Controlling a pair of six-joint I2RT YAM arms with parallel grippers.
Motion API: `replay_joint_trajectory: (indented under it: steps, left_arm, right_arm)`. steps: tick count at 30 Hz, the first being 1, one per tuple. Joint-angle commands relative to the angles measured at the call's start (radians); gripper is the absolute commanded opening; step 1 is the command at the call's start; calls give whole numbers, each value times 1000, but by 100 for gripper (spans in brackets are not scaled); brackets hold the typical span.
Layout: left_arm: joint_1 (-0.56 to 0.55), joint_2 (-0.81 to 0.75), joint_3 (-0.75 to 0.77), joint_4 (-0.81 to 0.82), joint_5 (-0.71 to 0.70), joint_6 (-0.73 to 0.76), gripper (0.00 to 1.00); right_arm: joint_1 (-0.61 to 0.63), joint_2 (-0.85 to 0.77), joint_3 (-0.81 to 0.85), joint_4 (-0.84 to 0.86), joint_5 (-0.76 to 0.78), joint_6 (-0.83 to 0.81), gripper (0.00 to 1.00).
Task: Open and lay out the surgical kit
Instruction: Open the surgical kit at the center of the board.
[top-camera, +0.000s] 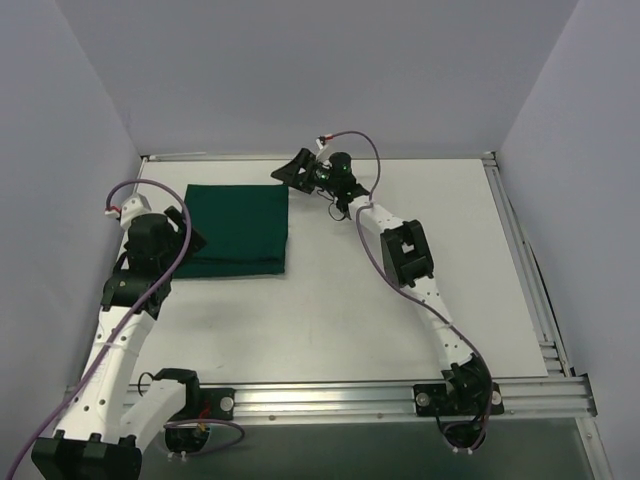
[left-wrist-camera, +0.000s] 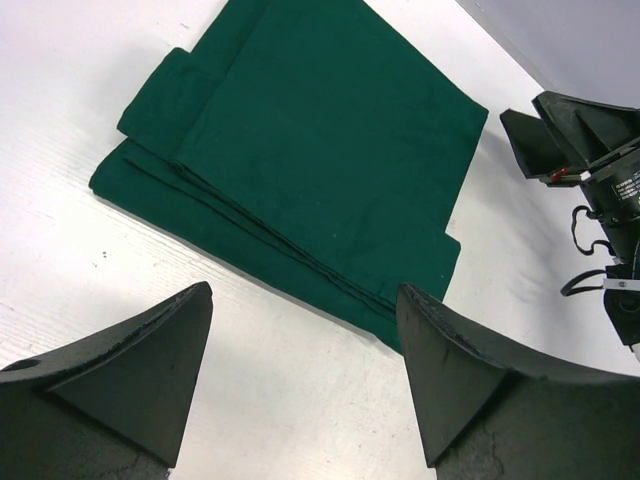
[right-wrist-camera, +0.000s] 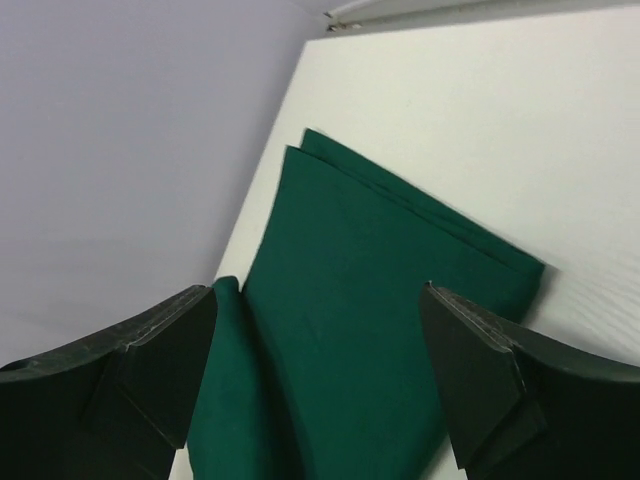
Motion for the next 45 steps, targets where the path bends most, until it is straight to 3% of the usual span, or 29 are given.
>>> replay_joint_trajectory:
  steps: [1, 3, 7, 9, 15, 19, 27, 36, 45]
  left_arm:
    - [4, -12, -2, 34, -5, 7, 83]
    - [4, -21, 4, 22, -9, 5, 83]
    - [6, -47, 15, 2, -12, 5, 84]
    - [4, -55, 21, -12, -14, 4, 84]
    - [4, -81, 32, -50, 4, -13, 84]
    - [3, -78, 41, -81, 8, -31, 83]
    - [3, -62, 72, -141, -9, -45, 83]
    - [3, -67, 62, -130, 0, -47, 83]
    - [3, -56, 55, -119, 8, -53, 83]
  right_arm:
    - [8, -158, -52, -177, 12, -155, 84]
    - [20, -279, -165, -331, 61, -273, 82]
    - [49, -570, -536, -312, 115, -319, 75]
    - [79, -633, -673, -326, 137, -351, 75]
    - [167, -765, -867, -346, 174, -375, 66]
    - [219, -802, -943, -332, 200, -358, 57]
    - [267, -870, -1022, -378, 307, -382, 59]
    - [276, -910, -1079, -383, 329, -405, 63]
    - [278, -861, -1053, -366, 299, -395, 57]
